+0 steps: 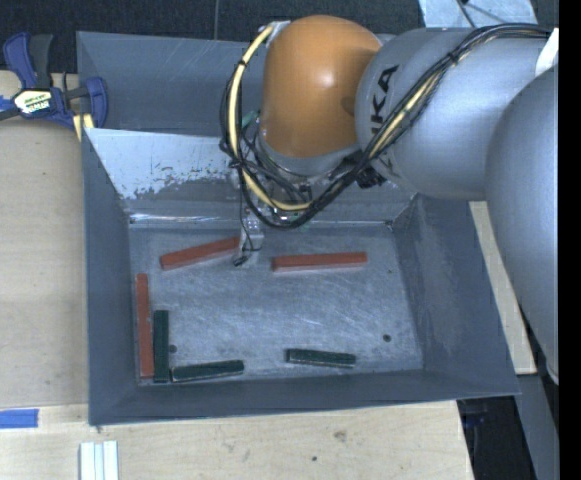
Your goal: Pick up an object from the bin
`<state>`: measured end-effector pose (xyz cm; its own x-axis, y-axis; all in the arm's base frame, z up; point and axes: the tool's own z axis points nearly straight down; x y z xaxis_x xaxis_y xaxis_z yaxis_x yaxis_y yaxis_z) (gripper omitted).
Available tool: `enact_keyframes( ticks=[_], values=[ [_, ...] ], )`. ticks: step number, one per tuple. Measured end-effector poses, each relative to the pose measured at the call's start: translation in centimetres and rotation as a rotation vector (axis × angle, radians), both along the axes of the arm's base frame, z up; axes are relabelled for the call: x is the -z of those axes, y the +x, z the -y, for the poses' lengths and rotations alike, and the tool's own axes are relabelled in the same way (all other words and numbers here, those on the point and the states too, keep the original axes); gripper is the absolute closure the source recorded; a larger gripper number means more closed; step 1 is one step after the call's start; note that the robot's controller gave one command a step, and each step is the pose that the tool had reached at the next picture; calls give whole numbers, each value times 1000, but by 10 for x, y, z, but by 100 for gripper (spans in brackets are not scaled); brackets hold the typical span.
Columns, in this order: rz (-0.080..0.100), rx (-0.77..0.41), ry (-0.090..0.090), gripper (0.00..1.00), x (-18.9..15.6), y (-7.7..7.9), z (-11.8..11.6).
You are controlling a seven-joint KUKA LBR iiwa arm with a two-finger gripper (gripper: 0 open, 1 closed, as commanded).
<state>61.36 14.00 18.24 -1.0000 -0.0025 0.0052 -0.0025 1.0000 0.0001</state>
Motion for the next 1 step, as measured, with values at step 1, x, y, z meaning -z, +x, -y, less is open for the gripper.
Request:
enact_keyframes(
  ticks=[1],
  values=[
    [1,-81,0,0,117,1,-17]
  ],
)
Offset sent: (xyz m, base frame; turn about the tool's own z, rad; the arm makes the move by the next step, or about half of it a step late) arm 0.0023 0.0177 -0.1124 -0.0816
